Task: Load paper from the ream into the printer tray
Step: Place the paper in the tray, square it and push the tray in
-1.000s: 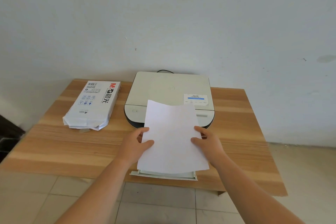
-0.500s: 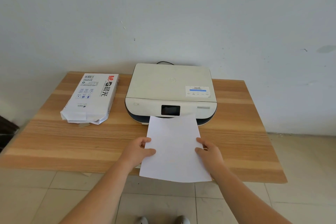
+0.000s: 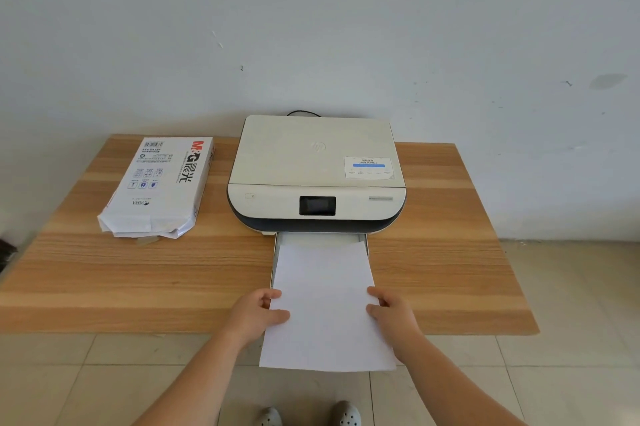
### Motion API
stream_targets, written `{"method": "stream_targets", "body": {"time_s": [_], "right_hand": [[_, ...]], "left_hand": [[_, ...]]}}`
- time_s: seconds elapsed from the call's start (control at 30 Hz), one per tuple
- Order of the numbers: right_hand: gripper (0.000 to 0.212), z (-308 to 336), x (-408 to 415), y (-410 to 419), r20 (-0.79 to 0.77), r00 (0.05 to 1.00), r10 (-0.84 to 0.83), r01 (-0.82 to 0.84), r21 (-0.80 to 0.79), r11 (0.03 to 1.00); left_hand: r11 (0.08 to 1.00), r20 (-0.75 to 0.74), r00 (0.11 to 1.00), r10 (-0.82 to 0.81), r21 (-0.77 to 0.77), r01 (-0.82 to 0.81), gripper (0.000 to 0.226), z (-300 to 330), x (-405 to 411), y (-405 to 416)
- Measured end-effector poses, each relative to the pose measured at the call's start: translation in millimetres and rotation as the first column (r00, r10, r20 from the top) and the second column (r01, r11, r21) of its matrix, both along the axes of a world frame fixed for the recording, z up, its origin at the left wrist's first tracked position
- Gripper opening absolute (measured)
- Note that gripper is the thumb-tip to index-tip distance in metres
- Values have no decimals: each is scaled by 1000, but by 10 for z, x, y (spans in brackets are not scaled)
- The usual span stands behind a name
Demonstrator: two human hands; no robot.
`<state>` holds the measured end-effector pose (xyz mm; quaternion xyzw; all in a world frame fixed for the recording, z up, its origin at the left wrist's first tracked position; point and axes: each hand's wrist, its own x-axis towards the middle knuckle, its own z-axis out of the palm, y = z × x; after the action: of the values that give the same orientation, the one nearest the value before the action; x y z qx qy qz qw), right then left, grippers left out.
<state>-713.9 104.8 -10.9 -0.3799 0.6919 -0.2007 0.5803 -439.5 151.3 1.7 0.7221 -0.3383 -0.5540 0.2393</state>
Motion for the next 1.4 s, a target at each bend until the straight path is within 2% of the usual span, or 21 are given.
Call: {"method": "stream_targets", "body": {"time_s": [0.27, 0.53, 0.87, 1.03, 1.17, 1.4], "right_hand": [[44, -171, 12, 28, -43, 998, 37, -34, 68, 997], [42, -225, -9, 20, -12, 999, -50, 51, 137, 989], [41, -232, 47, -151, -39, 996, -84, 89, 142, 986], [33, -245, 75, -252, -55, 991, -121, 129, 181, 975], [41, -236, 130, -348, -64, 992, -113, 122, 157, 980], [43, -226, 225, -547, -94, 987, -134, 148, 159, 976]], "left_hand": [[996, -18, 999, 34, 79, -33, 49, -102, -7, 61], [993, -47, 998, 39, 115, -33, 44, -111, -62, 54], [981, 68, 987, 145, 118, -152, 37, -210, -109, -104], [968, 92, 971, 222, 102, -231, 36, -307, -98, -184], [950, 116, 949, 292, 78, -301, 29, -325, -88, -267], [933, 115, 938, 327, 121, -340, 30, -403, -34, -454]]}}
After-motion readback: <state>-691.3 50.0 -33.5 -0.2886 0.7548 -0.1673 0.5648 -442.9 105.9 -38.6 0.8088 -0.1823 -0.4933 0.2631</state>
